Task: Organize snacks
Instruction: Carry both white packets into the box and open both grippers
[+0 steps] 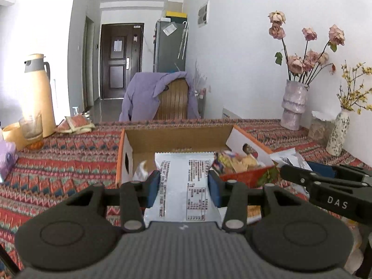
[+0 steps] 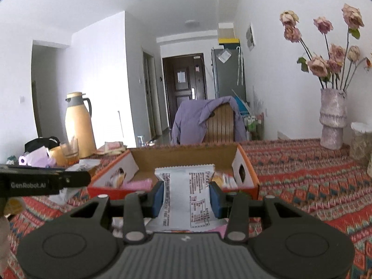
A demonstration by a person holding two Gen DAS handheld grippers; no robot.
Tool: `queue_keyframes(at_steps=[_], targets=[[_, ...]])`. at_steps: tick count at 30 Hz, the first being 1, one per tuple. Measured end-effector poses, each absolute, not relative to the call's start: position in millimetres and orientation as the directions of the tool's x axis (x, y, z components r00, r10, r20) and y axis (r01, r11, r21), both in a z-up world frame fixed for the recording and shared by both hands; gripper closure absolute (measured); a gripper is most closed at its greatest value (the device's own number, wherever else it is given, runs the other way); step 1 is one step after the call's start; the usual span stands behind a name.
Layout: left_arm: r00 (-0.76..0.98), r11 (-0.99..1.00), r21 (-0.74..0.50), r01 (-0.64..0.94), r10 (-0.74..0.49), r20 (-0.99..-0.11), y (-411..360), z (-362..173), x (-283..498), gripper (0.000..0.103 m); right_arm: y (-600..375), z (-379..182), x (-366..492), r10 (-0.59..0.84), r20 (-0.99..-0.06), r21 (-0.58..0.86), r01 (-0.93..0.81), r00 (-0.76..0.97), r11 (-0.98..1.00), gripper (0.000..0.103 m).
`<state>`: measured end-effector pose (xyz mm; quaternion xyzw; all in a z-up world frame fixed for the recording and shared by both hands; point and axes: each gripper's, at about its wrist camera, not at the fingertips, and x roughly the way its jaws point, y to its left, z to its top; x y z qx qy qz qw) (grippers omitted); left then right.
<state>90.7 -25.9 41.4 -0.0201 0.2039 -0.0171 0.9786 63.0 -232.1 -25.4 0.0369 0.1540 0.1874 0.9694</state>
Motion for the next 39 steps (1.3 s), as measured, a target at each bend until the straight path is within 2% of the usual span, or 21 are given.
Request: queue_keyframes(at_steps=[11, 13, 22, 32, 35, 37, 39], targets=[[0.92, 1.0, -0.013, -0.009, 0.003, -0.393, -24, 58, 150, 0.059, -209, -1, 125, 0.409, -0.255, 0.134, -0.386, 0.876, 0.913, 0.063], [0.918, 1.0, -0.015, -0.019, 0.011, -0.396, -22, 60, 161, 0.059, -208, 1, 139, 0.431, -0.251, 0.171, -0.399, 0.867, 0.901, 0.063], [0.9, 0.997, 0.0, -0.079, 0.071, -0.429, -17, 58, 209, 0.059, -192, -6, 194, 0.397, -0.308, 0.188, -0.353, 0.865, 0.916, 0.063], [0.851, 0.994, 0.023, -0.111, 0.107, -0.515, -13, 19, 239, 0.059, -185, -43, 222, 0.383, -0.411, 0.175, -0.341, 0.828, 0.924, 0.062], [0.835, 0.993, 0.014, -0.12, 0.109, -0.539, -13, 11, 242, 0.058, -184, -47, 224, 0.398, -0.415, 0.179, -0.356, 0.818, 0.917, 0.061], [0.834, 0.993, 0.014, -0.121, 0.109, -0.541, -13, 9, 241, 0.058, -184, -49, 224, 0.395, -0.421, 0.176, -0.354, 0.816, 0.918, 0.056], [0.836, 0.992, 0.011, -0.129, 0.115, -0.536, -13, 9, 238, 0.052, -185, -49, 224, 0.393, -0.425, 0.176, -0.351, 0.816, 0.92, 0.053]])
